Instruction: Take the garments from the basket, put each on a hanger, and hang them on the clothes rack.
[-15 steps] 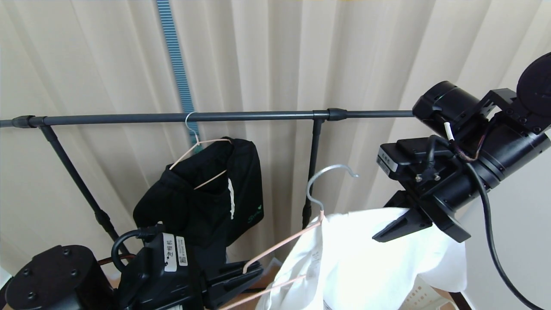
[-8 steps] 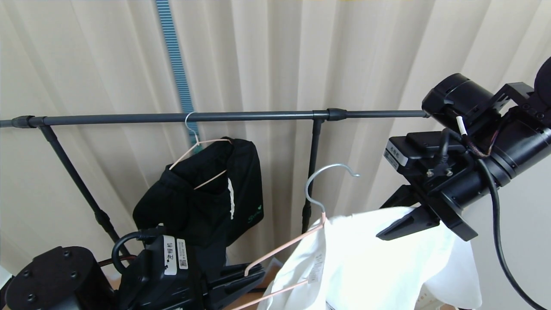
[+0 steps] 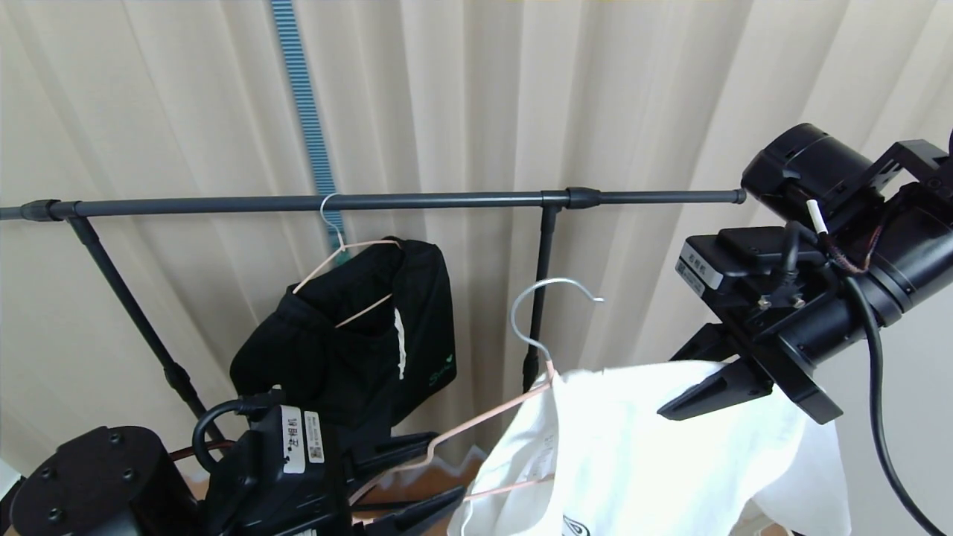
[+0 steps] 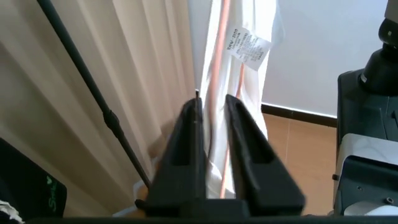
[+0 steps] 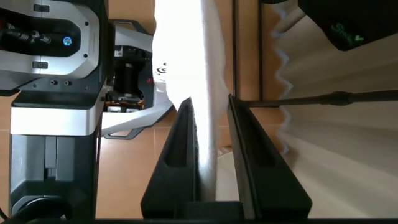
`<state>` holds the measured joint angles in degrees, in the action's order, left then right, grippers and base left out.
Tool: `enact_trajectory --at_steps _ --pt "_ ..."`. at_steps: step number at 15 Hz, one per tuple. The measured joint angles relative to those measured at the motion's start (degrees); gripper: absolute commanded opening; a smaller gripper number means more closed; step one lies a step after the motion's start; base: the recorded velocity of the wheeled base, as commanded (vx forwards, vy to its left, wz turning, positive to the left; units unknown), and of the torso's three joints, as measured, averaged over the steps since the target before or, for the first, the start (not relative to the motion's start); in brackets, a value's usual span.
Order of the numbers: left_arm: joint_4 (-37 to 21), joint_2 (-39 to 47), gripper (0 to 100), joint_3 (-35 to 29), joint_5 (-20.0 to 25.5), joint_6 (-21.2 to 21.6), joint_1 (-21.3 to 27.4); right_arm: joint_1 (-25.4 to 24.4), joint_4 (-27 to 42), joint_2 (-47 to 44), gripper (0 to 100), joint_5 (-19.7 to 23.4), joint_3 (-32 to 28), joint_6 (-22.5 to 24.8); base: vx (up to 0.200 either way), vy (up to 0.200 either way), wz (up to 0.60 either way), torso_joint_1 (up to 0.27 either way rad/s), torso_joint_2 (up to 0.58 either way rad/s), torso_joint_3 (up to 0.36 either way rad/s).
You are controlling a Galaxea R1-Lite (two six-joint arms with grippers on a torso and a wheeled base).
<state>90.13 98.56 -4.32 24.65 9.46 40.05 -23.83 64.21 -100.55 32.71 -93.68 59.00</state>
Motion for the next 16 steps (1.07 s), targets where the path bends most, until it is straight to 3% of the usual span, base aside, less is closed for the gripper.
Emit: enact_trajectory --at_steps 8,11,14,16 --pt "-0.1 -2.5 100 3.9 -0.7 -3.0 -3.4 0.5 -0.2 2.2 0 -0.3 1.7 -0.5 0.000 0.000 0.00 0.000 0.00 0.000" --pt "-0.2 -2.9 100 4.2 -3.7 -3.9 -4.0 0.9 -1.5 2.3 0 -0.5 1.7 -0.8 0.000 0.000 0.00 0.000 0.00 0.000" --pt "-0.2 -1.2 100 4.3 -8.9 -8.9 -4.2 1.6 -8.5 3.1 0 -1.3 2.3 -4.2 0.000 0.000 0.00 0.000 0.00 0.000" --pt "-0.2 0.6 100 4.3 -11.2 -11.4 -4.2 1.7 -13.2 4.2 0 -2.5 2.6 -9.4 0.000 0.000 0.00 0.000 0.00 0.000"
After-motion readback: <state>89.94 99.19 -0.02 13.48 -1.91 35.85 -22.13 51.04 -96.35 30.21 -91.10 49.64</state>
